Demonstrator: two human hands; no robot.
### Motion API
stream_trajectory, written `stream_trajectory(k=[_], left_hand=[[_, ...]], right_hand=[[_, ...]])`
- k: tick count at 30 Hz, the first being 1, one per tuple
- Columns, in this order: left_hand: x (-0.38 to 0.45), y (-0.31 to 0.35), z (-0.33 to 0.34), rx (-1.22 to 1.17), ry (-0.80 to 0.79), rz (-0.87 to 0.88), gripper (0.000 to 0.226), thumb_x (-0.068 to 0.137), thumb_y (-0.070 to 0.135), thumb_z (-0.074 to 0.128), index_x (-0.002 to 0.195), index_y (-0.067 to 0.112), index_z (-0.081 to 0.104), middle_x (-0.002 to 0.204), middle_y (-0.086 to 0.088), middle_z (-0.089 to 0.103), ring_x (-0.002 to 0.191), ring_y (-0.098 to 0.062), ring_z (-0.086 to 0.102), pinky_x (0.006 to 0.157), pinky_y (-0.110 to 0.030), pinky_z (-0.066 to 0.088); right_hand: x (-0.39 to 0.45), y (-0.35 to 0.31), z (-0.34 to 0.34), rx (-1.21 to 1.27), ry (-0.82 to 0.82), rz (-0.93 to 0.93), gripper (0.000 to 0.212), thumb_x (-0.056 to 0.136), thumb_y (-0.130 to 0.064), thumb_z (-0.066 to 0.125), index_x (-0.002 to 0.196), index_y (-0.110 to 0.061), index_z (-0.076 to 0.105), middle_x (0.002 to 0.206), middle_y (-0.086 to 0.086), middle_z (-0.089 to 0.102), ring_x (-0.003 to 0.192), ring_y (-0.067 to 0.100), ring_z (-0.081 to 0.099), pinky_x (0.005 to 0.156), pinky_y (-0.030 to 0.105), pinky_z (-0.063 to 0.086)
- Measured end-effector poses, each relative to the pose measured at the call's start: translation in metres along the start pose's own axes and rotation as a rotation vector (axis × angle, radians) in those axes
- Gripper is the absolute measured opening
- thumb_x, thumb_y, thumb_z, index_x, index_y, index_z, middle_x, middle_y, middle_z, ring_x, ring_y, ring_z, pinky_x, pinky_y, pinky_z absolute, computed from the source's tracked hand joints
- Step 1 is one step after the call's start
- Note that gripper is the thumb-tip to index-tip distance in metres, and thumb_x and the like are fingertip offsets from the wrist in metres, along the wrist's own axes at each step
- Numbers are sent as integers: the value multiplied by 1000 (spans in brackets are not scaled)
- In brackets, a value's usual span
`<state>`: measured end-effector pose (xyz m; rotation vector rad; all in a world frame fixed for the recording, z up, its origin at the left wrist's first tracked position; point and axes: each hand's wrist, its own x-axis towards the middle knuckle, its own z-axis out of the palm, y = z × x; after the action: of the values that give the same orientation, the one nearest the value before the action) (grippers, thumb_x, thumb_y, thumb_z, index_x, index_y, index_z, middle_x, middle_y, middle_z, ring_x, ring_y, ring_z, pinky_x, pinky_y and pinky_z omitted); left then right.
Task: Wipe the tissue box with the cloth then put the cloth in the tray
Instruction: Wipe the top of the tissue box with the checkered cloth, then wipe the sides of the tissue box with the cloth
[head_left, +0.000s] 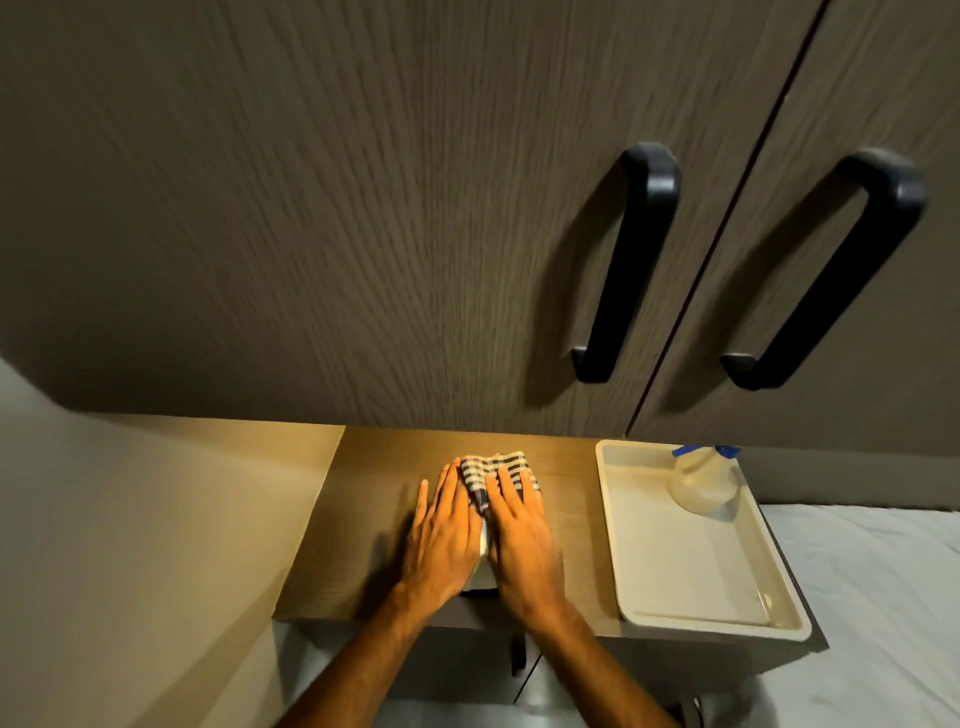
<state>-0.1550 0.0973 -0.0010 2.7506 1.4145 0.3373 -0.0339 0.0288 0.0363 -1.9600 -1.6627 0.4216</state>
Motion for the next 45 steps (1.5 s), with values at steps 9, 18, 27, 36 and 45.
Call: stream_trajectory(k=[9,18,27,36,45], left_hand=[[1,0,0,-29,19,-53,69,89,34,60,147,2,39,156,-18,36,145,-33,34,119,-56,21],[0,2,-6,19,-16,-39,63,94,30,60,146,0,41,153,-21,40,141,-37,40,112,-56,39],[-1,2,-12,-34,-49,-16,60,94,29,59,146,5,41,156,-19,34,145,-34,34,119,-56,26],[1,4,-19,20,-124,-101,63,101,41,9,156,10,14,165,-9,9,153,-26,6,126,-47,4],[49,41,-37,-195,-164,-170,45,107,35,25,147,19,40,161,-7,29,152,-24,13,123,-49,1]], right_hand=[[-37,3,11,154,39,99,77,90,-65,21,157,-28,17,167,-9,7,154,6,-6,126,43,21],[13,1,-14,211,7,144,74,93,-61,33,157,-26,21,167,-5,19,155,21,13,124,43,25],[-6,2,5,34,15,-24,65,99,-45,45,157,-26,21,165,-10,7,155,14,1,127,35,9],[23,52,-18,779,228,650,37,104,-36,40,132,-20,59,123,6,68,108,21,66,87,30,55],[-8,99,-10,1431,167,936,53,99,-49,44,144,-21,49,141,7,57,124,32,58,108,44,46]])
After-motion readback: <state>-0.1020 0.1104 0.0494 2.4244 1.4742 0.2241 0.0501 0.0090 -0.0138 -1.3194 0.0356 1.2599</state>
